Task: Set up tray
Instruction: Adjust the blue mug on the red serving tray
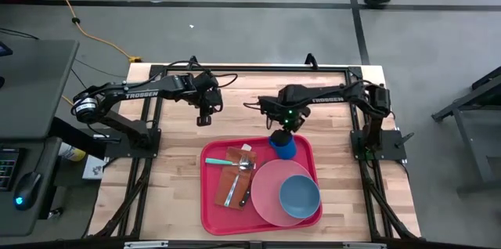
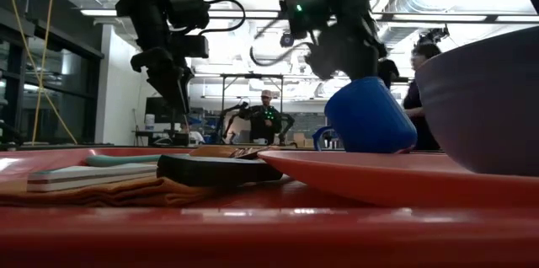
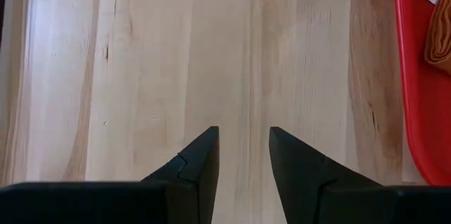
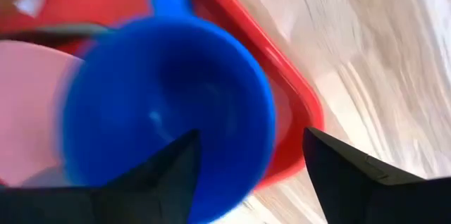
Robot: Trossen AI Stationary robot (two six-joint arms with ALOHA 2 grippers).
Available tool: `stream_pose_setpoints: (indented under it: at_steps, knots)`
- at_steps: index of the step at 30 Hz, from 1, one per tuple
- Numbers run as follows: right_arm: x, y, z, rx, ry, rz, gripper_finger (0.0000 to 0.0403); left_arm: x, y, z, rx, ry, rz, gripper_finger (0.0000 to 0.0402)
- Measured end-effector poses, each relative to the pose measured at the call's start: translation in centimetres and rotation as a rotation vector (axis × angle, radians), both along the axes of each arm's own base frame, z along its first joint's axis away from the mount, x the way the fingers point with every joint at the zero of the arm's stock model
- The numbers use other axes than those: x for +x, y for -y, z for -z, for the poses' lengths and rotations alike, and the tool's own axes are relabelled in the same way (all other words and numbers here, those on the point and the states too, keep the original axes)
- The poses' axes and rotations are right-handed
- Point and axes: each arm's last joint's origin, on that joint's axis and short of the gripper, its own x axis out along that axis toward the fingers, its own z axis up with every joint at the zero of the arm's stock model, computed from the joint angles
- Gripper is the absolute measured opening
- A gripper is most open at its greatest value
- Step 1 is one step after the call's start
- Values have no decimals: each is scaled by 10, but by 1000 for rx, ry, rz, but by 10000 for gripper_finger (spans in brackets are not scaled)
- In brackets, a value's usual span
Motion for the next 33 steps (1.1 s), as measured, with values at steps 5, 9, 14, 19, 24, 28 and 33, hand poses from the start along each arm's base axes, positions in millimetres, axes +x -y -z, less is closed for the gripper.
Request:
stream_pose_setpoints:
  at_steps: [5, 9, 14, 19, 24, 28, 33]
  knots:
    - [-7, -2, 18, 40, -20, 32, 225, 0, 0, 0, 0, -1, 0, 156]
    - [-8, -3, 21, 49, -16, 46, 224, 0, 0, 0, 0, -1, 0, 156]
    - [-5, -2, 20, 44, 7, 57, 214, 0, 0, 0, 0, -1, 0, 156]
    - [-5, -2, 20, 39, -3, 81, 165, 0, 0, 0, -1, -1, 0, 156]
    - [-5, -2, 20, 39, -2, 80, 79, 0, 0, 0, -1, -1, 0, 156]
    - [-6, -2, 20, 27, -4, 75, 13, 0, 0, 0, 0, -1, 0, 156]
    - [-6, -1, 20, 2, -13, 76, 8, 0, 0, 0, 0, -1, 0, 156]
